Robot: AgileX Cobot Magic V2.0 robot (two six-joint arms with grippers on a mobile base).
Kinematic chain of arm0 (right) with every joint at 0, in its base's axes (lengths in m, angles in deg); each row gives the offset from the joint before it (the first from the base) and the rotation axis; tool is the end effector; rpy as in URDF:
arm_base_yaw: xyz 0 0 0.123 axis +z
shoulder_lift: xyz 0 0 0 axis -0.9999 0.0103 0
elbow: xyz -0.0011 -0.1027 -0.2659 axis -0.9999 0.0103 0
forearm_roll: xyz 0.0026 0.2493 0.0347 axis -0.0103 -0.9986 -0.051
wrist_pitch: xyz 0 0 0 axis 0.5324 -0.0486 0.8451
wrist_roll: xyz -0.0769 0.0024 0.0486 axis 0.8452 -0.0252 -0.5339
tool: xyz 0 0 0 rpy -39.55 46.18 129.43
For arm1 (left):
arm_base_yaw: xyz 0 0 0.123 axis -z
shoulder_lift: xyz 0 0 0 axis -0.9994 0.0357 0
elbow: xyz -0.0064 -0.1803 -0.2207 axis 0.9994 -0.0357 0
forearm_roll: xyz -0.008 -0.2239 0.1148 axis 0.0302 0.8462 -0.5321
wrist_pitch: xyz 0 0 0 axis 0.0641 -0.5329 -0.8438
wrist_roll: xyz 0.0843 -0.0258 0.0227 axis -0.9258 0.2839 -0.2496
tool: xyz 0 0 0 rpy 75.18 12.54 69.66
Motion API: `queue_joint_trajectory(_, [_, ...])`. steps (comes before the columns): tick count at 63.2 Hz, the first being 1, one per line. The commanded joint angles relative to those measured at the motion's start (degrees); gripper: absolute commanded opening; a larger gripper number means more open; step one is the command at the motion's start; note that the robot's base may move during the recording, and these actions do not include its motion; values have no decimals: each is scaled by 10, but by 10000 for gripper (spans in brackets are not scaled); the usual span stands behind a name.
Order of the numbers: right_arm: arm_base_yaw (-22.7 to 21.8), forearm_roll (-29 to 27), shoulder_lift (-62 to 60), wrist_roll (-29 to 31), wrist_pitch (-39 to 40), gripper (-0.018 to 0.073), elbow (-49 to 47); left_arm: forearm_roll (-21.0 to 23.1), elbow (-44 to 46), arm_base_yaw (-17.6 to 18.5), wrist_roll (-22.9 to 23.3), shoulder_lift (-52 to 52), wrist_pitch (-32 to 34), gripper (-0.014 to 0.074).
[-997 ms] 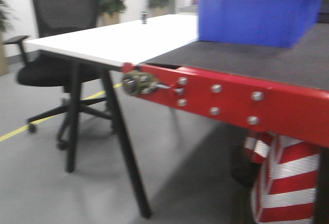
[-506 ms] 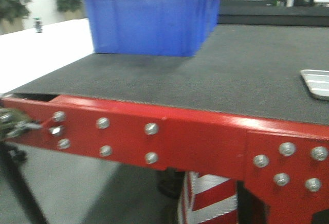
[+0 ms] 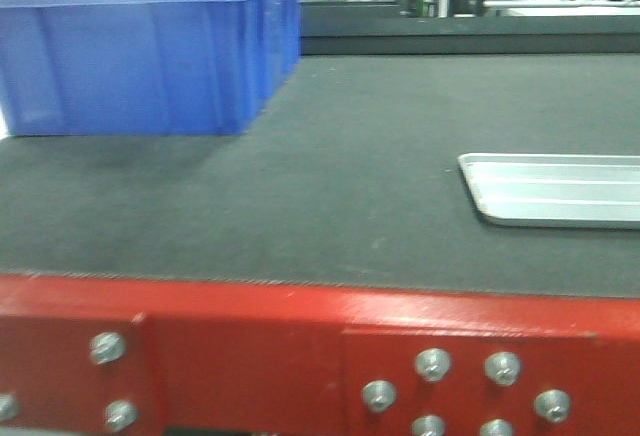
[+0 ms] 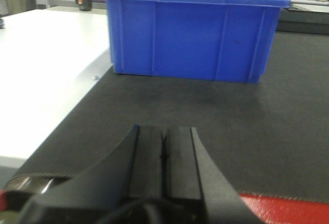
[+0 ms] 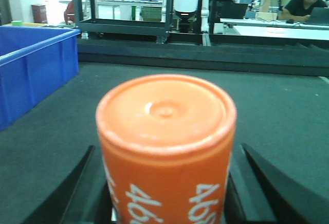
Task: Grab orange capacitor from left shelf to right conveyor
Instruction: 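Drive across the floor to the red-framed conveyor table, then move the right gripper with the cylinder over the metal tray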
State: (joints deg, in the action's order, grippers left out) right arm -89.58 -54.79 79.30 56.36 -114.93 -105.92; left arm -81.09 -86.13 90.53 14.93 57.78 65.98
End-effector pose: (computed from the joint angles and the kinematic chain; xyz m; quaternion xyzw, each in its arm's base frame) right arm 0.0179 -0.0023 0.3206 0.0183 0.6936 -0.0006 0.7202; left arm 0.0567 -0.0030 0.1973 0.0013 0.7063 -0.0339 0.7071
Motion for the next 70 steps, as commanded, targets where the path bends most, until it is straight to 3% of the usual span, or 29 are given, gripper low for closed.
queue_joint_trajectory(1, [-2,9,13,2,55,118,-17,1,2,0,1,-6,52,-127])
queue_joint_trajectory(70, [-2,9,13,2,55,118,-17,1,2,0,1,-6,52,-127])
